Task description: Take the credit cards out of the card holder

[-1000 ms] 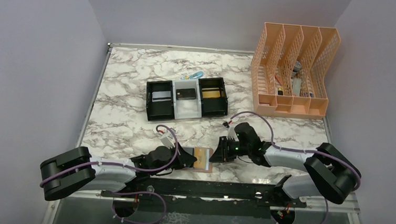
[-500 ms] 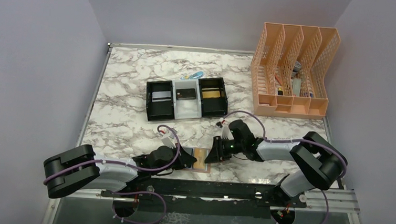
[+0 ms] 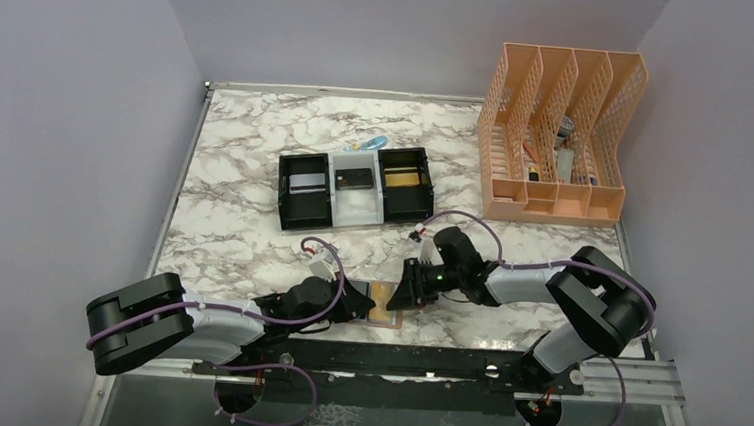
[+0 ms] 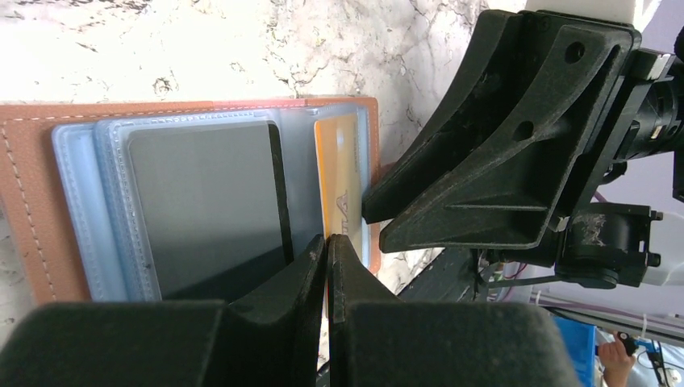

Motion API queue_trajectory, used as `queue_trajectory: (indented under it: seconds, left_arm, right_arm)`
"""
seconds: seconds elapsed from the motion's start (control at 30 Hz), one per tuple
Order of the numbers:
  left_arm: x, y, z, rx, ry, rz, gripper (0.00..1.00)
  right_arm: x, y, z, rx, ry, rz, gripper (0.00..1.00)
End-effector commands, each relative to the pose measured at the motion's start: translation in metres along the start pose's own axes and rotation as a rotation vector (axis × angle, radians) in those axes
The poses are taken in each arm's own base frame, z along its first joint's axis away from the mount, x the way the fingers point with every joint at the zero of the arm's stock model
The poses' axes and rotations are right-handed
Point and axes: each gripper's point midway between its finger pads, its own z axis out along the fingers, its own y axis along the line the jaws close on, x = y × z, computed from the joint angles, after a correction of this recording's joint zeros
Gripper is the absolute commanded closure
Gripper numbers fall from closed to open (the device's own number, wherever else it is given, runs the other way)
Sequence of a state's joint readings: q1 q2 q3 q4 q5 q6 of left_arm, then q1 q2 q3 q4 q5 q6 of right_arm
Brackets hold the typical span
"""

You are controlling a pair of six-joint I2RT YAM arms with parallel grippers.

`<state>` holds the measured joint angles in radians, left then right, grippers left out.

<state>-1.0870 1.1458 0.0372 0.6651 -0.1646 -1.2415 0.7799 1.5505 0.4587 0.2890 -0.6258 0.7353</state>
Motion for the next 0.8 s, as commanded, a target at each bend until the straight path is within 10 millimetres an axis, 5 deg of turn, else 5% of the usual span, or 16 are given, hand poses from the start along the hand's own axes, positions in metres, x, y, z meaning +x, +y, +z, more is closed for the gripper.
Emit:
queue_trajectory:
  seconds: [0.0,0.23,0.47,0.77]
  left_arm:
    - [-0.001,-0.009,0.001,0.03,0.003,0.008,0.92]
    - [0.0,-0.01,0.002,0.03,0.009,0.011,0.92]
    - [-0.004,-0.015,0.001,0.049,-0.006,0.02,0.8]
    - [-0.007,-0.021,-0.002,0.074,-0.02,0.016,0.83]
  right_arm:
    - [0.001,0.001,0.008,-0.026,0.032,-0.041,0.71]
    - [-0.003,-0.012,0.007,0.066,0.012,-0.013,0.7]
    - [0.008,-0.062,0.002,0.301,0.029,-0.003,0.72]
    - [0.022,-0.072,0.004,0.307,0.055,0.023,0.74]
